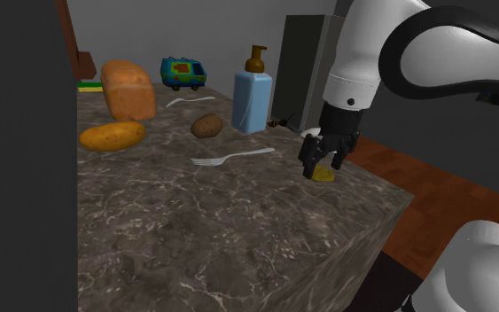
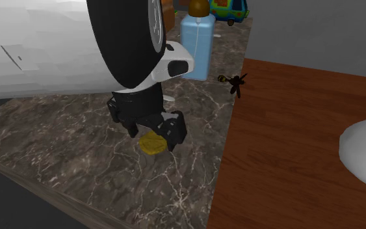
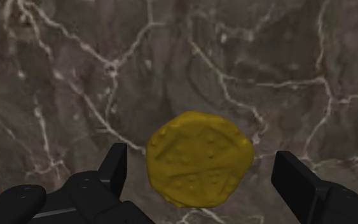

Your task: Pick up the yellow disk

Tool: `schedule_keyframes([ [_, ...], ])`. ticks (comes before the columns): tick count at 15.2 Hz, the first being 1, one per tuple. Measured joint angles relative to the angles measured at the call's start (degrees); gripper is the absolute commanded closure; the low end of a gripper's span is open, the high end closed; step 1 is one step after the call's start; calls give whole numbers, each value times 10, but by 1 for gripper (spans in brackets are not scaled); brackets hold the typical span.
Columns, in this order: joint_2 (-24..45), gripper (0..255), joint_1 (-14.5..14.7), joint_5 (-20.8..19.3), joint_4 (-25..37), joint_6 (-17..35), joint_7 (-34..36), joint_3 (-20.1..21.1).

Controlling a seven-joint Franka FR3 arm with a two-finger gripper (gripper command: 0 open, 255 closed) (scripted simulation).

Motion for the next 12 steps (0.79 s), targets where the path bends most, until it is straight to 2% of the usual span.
schedule_keyframes([
  [12, 0, 255, 0, -1, 5, -5, -1, -2],
])
